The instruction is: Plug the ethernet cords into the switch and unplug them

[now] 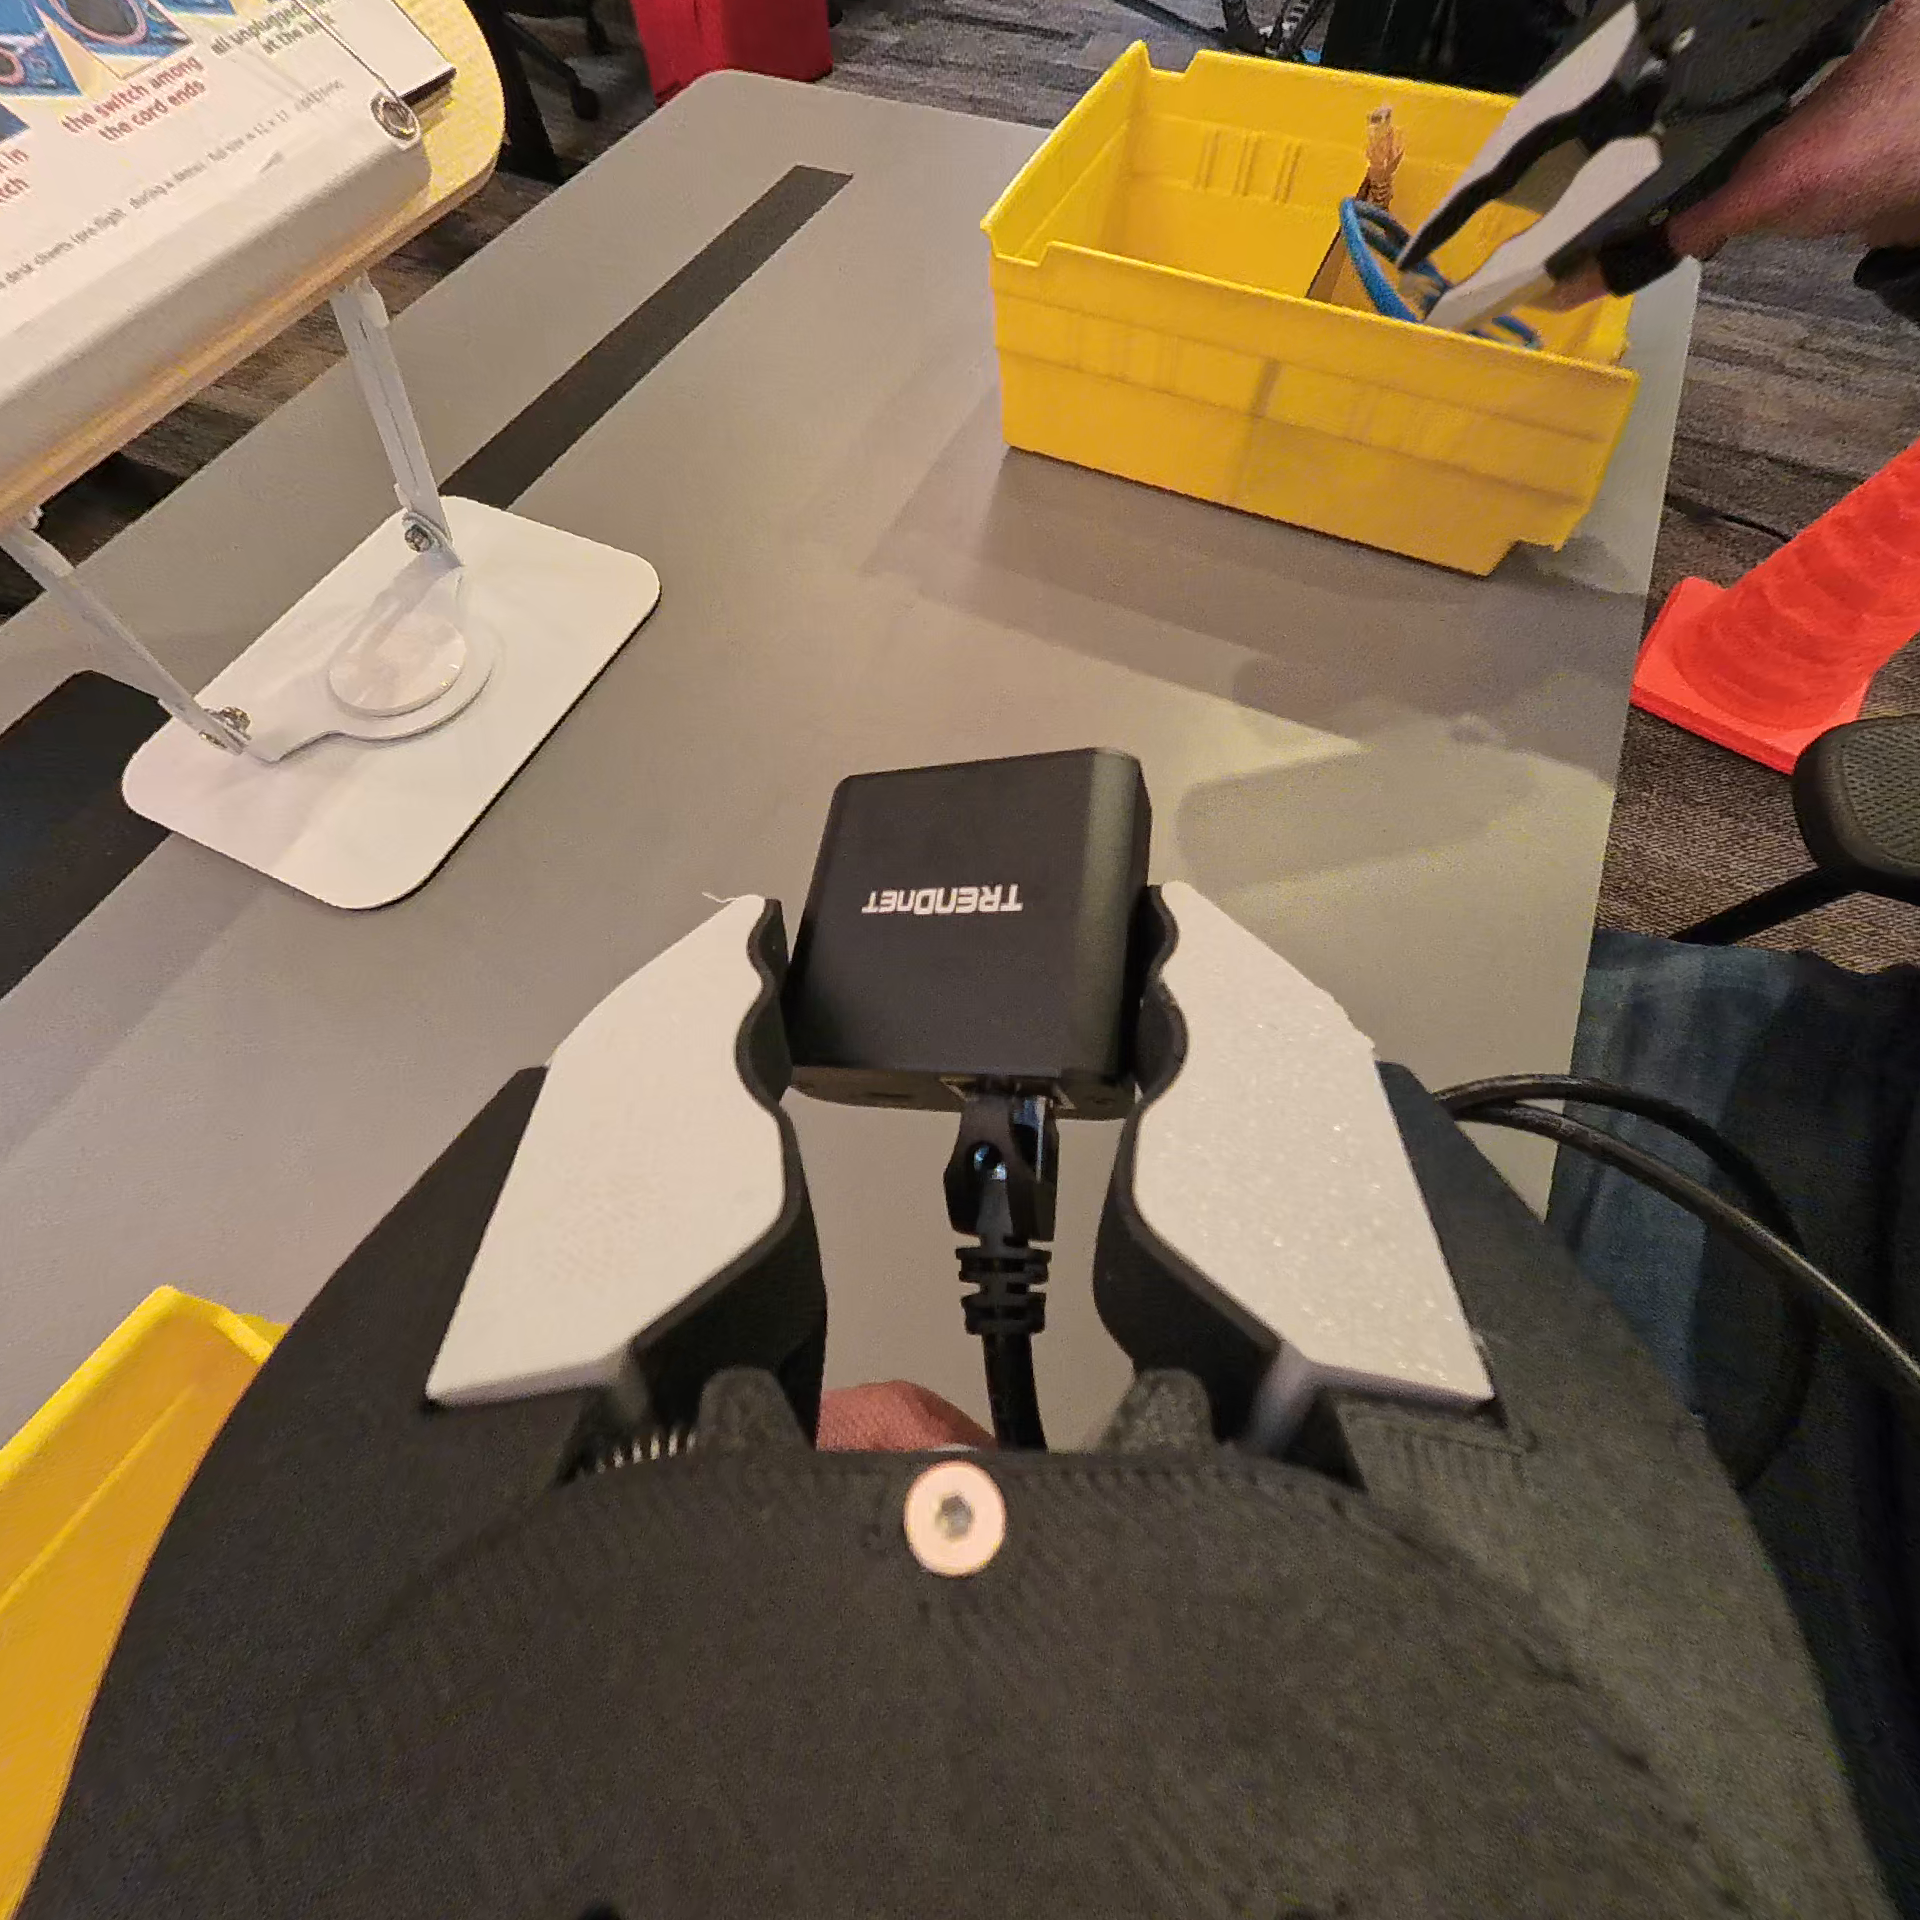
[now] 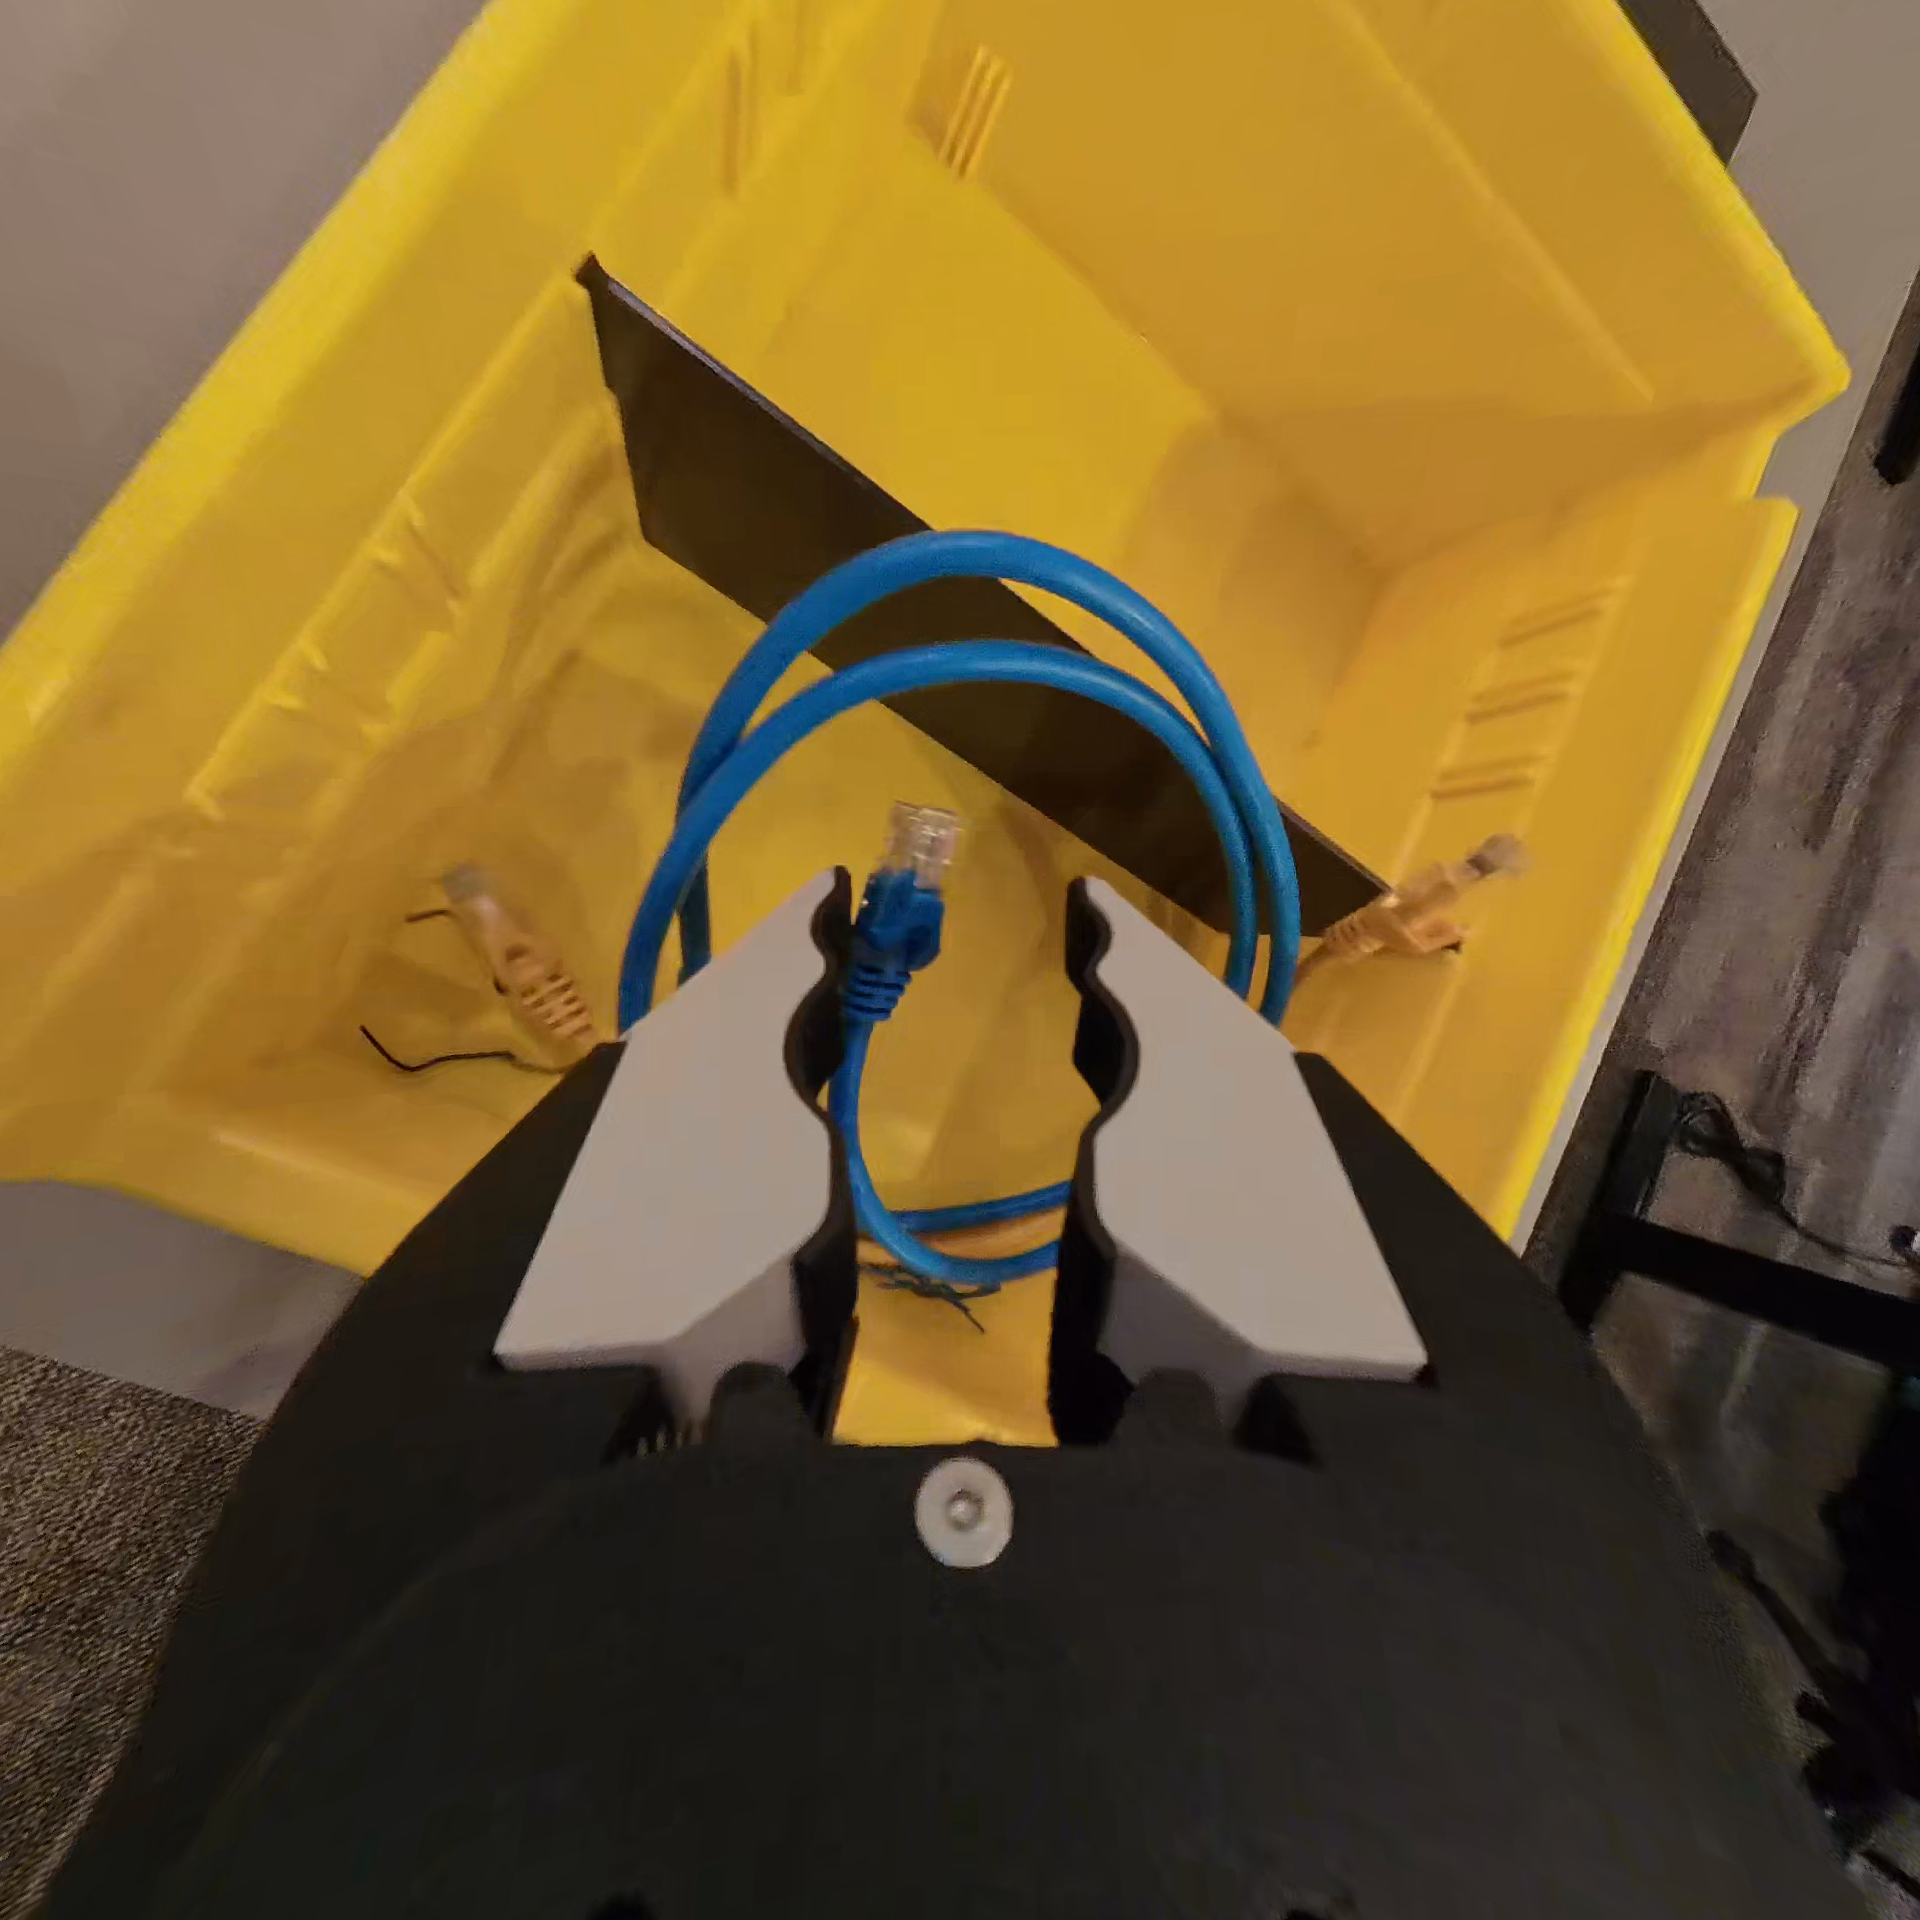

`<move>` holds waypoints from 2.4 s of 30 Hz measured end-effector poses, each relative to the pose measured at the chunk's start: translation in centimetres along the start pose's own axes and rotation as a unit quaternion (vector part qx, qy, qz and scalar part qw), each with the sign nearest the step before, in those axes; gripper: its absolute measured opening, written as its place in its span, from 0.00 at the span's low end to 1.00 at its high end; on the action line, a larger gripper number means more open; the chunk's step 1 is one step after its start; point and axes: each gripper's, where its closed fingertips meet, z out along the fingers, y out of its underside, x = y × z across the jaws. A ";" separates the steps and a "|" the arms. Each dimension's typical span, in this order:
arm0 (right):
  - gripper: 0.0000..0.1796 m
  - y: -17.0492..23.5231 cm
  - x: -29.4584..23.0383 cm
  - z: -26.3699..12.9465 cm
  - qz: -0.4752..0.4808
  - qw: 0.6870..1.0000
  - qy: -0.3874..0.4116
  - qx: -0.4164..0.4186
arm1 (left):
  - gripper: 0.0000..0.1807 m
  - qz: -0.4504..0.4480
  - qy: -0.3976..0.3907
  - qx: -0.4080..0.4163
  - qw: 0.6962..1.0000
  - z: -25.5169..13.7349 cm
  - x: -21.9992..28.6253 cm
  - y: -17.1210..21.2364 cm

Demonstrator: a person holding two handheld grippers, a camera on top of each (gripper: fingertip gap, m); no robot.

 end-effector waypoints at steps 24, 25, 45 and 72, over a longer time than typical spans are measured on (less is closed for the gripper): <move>0.36 -29.3 -26.0 -9.7 0.031 0.850 -0.425 0.310 | 0.35 0.121 -0.173 0.065 0.975 2.5 -0.6 -5.5; 0.35 -30.1 -26.6 -9.1 0.056 0.836 -0.453 0.305 | 0.35 0.136 -0.184 0.069 0.971 2.5 -0.6 -5.8; 0.13 -32.8 -28.7 -11.4 -0.036 0.753 -0.585 0.299 | 0.37 0.333 -0.232 0.067 0.912 0.4 1.1 -5.6; 0.30 -31.3 -28.4 -9.1 -0.260 0.866 -0.327 0.275 | 0.13 -0.089 -0.030 0.183 0.979 -3.0 -0.4 -5.6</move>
